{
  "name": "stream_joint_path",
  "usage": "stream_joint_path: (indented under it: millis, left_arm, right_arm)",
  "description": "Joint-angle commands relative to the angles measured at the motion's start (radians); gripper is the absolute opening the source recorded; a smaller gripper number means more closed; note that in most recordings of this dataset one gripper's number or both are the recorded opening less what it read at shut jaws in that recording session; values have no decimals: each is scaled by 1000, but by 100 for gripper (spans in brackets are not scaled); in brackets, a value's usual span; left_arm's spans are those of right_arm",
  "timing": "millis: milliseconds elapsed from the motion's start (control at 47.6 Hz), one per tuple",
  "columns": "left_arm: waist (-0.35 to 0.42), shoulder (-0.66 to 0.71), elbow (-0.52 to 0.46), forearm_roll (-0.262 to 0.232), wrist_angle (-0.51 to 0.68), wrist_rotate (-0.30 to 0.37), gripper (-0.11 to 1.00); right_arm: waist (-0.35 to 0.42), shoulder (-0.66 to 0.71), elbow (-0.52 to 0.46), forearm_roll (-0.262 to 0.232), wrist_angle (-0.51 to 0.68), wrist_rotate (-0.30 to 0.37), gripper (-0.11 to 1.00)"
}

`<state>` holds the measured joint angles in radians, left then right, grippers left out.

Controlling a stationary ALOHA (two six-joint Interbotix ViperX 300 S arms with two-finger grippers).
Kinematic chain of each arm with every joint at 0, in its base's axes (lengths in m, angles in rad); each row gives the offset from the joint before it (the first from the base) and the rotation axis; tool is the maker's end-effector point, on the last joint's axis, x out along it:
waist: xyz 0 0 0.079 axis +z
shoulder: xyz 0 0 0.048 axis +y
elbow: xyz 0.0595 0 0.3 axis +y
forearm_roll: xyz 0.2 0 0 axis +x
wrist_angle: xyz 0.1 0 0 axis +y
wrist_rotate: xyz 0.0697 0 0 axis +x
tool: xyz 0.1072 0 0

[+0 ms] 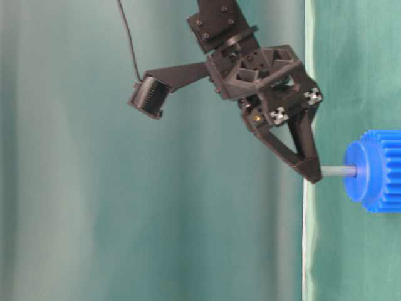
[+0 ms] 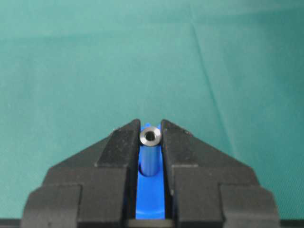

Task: Insert the shaft placed at a random location into the center hole of the medium gear at another random location.

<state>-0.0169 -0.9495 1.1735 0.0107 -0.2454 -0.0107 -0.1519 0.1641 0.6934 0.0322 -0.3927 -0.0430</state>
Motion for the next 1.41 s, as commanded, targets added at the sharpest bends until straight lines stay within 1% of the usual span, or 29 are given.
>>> stream_joint_path:
  millis: [0, 483, 1261, 1387]
  left_arm:
    - [-3, 8, -20, 2, -6, -2, 0]
    - [-3, 8, -20, 2, -6, -2, 0]
    - [-3, 8, -18, 2, 2, 0, 0]
    - [-3, 8, -18, 2, 2, 0, 0]
  right_arm:
    - [-3, -8, -12, 6, -18, -11, 13]
    - [-3, 57, -17, 8, -49, -5, 13]
    - [-2, 60, -17, 8, -41, -5, 14]
    - [-2, 60, -17, 8, -43, -5, 15]
